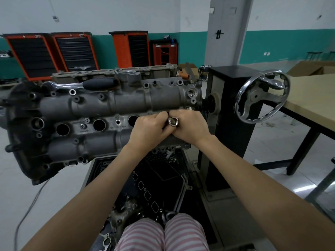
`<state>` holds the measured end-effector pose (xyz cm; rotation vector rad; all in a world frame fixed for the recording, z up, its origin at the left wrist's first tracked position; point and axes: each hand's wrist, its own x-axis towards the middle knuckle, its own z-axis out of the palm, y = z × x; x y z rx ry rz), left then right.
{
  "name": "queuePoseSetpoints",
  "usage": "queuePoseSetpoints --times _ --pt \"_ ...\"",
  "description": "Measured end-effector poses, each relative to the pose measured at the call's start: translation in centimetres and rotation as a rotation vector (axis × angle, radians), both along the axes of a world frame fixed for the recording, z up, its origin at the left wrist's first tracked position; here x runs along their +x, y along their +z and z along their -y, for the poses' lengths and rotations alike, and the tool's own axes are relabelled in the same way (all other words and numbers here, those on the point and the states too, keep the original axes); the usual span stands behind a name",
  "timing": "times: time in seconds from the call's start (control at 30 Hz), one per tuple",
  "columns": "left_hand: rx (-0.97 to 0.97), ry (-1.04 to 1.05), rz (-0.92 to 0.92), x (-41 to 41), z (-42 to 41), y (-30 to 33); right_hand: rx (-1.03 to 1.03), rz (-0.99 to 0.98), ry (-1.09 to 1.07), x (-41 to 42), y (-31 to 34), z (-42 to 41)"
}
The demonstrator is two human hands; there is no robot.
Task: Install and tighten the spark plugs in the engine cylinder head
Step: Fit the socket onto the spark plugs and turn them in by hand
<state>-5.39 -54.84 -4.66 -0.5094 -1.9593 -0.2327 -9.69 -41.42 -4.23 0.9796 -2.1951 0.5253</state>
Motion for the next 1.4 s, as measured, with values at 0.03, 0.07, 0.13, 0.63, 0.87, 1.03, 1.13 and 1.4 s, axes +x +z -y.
queuePoseSetpoints --times 0.03,0.07,0.13,0.63,0.87,1.03,1.13,1.4 --pt "0.004 0.000 0.008 0.09 -0.05 0.04 0.022 0.004 -0.013 -0.04 -0.02 0.04" --pt "0.009 0.000 0.018 0.20 -0.12 0.09 0.038 -0.001 -0.022 -0.09 -0.05 0.08" --pt "0.021 -0.009 0.043 0.41 -0.27 0.21 0.056 -0.017 -0.027 -0.15 -0.07 0.08" --pt "-0.034 -0.001 0.003 0.10 0.02 0.03 -0.043 -0.032 0.036 0.11 -0.06 -0.04" --pt "-0.019 -0.005 0.057 0.59 -0.58 0.46 0.031 -0.030 0.001 -0.02 -0.08 0.03" --pt "0.000 0.035 0.041 0.08 -0.11 0.10 0.023 -0.011 0.034 -0.01 -0.12 -0.15" --pt "0.021 0.014 0.022 -0.14 0.02 -0.02 -0.002 -0.014 0.033 0.05 -0.10 -0.07" --pt "0.005 -0.042 0.115 0.70 -0.34 0.39 0.038 0.000 0.004 0.04 0.13 -0.01"
